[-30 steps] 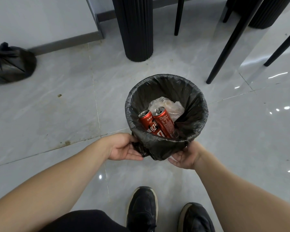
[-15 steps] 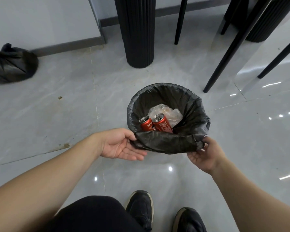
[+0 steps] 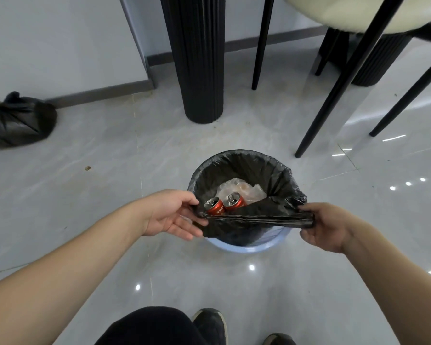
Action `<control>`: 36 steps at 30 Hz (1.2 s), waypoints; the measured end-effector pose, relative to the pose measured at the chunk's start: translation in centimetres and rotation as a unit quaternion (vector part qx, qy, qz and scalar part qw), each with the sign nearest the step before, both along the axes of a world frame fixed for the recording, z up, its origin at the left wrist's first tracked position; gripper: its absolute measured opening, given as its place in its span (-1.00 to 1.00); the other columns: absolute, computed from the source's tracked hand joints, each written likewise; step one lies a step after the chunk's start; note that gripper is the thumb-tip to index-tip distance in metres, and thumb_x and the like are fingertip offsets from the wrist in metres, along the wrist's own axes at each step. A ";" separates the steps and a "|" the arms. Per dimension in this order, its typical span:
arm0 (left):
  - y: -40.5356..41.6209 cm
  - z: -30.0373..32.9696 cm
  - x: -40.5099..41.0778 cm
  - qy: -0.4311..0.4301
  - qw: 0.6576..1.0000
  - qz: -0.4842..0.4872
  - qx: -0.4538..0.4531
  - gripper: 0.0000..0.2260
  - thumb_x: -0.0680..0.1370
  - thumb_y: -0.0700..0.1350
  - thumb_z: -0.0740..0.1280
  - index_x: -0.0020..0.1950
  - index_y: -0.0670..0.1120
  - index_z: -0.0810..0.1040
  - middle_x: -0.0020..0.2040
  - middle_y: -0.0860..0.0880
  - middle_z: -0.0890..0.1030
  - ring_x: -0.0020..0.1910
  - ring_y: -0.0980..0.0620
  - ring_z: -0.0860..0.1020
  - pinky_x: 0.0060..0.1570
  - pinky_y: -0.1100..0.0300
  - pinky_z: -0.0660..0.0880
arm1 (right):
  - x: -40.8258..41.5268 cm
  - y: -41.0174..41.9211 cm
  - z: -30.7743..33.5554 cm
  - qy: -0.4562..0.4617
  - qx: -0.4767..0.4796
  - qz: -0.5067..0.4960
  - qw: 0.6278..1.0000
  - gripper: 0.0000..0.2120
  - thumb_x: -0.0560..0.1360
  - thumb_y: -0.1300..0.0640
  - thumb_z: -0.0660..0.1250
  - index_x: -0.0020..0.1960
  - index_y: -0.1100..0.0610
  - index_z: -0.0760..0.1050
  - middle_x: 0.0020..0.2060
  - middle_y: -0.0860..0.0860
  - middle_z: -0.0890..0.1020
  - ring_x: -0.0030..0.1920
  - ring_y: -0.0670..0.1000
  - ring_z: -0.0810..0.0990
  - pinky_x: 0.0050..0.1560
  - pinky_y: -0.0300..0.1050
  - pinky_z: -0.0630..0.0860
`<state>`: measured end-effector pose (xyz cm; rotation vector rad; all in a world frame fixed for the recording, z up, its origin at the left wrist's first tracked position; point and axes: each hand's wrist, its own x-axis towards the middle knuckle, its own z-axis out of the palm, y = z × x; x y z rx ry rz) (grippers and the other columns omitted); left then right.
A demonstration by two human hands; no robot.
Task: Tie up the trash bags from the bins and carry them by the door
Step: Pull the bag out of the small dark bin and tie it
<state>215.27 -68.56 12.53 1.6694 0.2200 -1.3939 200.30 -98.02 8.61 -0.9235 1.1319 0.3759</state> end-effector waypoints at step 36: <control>-10.4 17.5 6.6 -0.308 0.814 0.329 -0.367 -0.80 0.55 -0.12 0.18 -0.19 -0.21 0.46 -0.34 -0.10 0.55 -0.37 -0.03 0.56 -0.37 0.21 0.56 | 17.9 2.4 23.4 -0.388 -0.169 -0.220 0.879 -0.75 0.41 0.26 0.25 -0.11 0.03 0.67 -0.09 0.06 0.63 -0.08 0.13 0.58 -0.05 -0.02 0.55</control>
